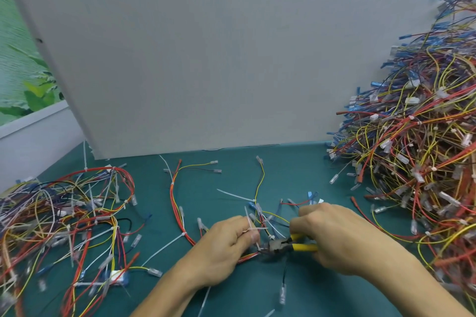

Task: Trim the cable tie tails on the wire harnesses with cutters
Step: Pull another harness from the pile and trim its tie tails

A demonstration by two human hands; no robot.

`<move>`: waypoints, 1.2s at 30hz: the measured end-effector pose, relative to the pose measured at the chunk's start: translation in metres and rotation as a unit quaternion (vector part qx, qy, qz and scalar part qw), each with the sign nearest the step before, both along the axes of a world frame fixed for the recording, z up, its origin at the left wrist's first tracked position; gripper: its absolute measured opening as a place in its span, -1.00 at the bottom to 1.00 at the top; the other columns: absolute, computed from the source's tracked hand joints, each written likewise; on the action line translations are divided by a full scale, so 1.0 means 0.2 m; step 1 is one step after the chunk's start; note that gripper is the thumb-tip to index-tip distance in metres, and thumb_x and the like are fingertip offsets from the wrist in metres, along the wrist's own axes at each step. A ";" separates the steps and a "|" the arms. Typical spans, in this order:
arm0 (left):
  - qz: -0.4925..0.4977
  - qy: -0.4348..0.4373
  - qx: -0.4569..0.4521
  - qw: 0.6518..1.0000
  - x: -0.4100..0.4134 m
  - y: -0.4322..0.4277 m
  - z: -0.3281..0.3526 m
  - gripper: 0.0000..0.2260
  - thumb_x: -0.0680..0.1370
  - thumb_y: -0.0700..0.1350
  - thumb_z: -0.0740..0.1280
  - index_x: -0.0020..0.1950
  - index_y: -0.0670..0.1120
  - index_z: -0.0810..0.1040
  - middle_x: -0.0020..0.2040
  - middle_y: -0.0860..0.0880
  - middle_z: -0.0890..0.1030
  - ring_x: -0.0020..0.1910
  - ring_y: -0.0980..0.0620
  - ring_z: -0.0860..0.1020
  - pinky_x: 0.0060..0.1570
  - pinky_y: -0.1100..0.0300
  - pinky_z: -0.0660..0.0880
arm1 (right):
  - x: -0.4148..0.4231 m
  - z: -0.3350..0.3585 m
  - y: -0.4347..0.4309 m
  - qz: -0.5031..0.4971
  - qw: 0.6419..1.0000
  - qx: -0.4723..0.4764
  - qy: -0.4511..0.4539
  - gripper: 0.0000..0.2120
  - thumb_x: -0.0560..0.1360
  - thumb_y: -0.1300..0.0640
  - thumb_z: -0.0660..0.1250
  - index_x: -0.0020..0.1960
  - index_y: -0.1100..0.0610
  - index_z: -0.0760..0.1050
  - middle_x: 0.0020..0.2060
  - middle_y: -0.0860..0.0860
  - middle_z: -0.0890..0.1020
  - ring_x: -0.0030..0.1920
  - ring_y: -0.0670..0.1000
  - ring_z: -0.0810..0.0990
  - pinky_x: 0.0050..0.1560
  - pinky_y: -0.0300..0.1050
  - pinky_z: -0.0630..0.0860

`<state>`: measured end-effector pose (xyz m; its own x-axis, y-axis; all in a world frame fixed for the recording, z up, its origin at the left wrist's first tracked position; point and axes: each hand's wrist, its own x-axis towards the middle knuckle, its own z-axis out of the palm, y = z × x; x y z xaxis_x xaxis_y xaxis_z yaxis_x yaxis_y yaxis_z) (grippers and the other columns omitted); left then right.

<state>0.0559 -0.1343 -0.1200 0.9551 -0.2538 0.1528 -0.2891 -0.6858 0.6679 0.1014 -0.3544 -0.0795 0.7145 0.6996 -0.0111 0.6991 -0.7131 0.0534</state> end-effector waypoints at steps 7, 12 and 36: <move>0.004 0.001 0.000 1.000 0.00 0.00 0.00 -0.75 0.63 -0.10 0.21 -0.26 0.02 0.36 -0.31 0.11 0.38 -0.30 0.20 0.34 -0.25 0.35 0.29 | 0.01 0.00 0.00 0.003 1.000 0.006 0.006 -0.82 0.43 0.21 0.21 -0.02 -0.01 0.43 -0.13 -0.10 0.38 0.00 0.07 0.49 -0.19 -0.11 0.38; 0.006 0.002 -0.009 1.000 -0.01 0.00 0.00 -0.76 0.63 -0.10 0.21 -0.24 -0.08 0.39 -0.32 0.11 0.37 -0.32 0.19 0.32 -0.27 0.33 0.28 | 0.00 0.00 0.01 -0.001 1.000 -0.006 0.011 -0.82 0.42 0.19 0.22 -0.15 -0.08 0.30 -0.17 -0.09 0.37 -0.03 0.08 0.48 -0.22 -0.14 0.30; 0.190 -0.007 -0.412 0.891 0.02 0.19 0.05 -0.79 0.48 -0.35 0.15 -0.24 -0.10 0.46 -0.48 0.02 0.24 -0.49 0.08 0.17 -0.51 0.30 0.17 | -0.08 -0.14 0.18 0.004 0.974 0.208 0.085 -0.90 0.47 0.03 0.27 -0.06 0.03 0.41 -0.22 -0.08 0.52 -0.16 -0.01 0.43 -0.13 -0.07 0.42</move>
